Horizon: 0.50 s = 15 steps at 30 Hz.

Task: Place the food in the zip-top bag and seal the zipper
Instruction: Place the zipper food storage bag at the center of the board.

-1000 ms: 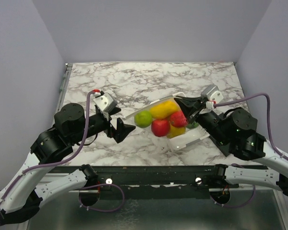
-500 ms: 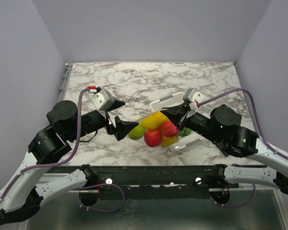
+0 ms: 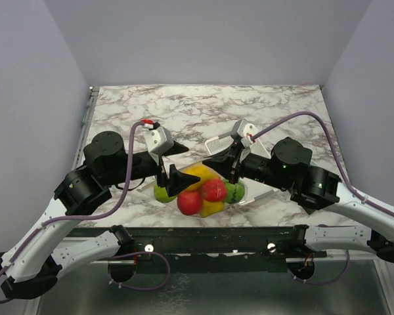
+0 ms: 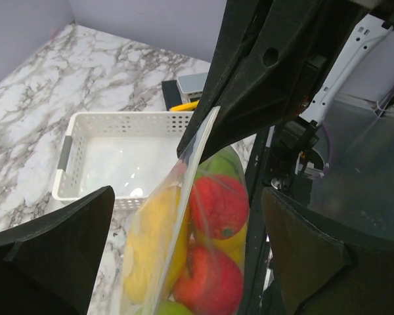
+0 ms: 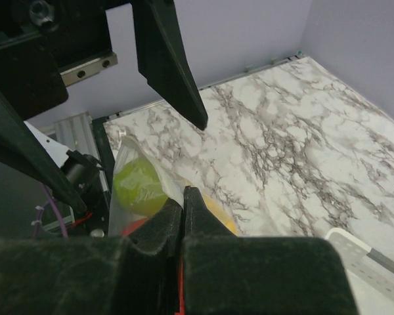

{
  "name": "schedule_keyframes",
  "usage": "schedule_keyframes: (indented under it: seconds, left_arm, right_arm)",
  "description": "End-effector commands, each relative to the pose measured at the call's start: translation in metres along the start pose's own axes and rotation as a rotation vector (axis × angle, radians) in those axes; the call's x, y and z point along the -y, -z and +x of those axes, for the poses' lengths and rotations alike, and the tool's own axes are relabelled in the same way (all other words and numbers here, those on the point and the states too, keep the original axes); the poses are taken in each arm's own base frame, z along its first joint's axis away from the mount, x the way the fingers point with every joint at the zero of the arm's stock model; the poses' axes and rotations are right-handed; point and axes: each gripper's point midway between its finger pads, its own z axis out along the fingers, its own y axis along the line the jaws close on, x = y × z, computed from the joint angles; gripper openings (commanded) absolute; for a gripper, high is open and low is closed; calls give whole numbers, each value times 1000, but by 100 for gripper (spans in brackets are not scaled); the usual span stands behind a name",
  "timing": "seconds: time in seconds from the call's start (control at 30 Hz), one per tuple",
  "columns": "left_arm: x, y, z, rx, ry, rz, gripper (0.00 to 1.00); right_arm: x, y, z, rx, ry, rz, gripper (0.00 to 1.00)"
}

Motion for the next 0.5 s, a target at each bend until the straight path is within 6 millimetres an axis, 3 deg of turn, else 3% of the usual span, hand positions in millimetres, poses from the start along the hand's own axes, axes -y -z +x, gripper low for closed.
schedule_keyframes:
  seconds: [0.0, 0.27, 0.4, 0.47]
  left_arm:
    - [10, -8, 18, -38, 5, 85, 94]
    - [6, -16, 49, -104, 15, 88, 90]
    - [3, -20, 58, -128, 11, 90, 82]
    - [3, -22, 62, -139, 10, 97, 73]
  right_arm:
    - [-15, 2, -29, 65, -39, -80, 1]
    - [-25, 4, -38, 82, -63, -135, 1]
    - [-27, 5, -40, 85, -64, -141, 1]
    - [-26, 4, -39, 84, -64, -138, 1]
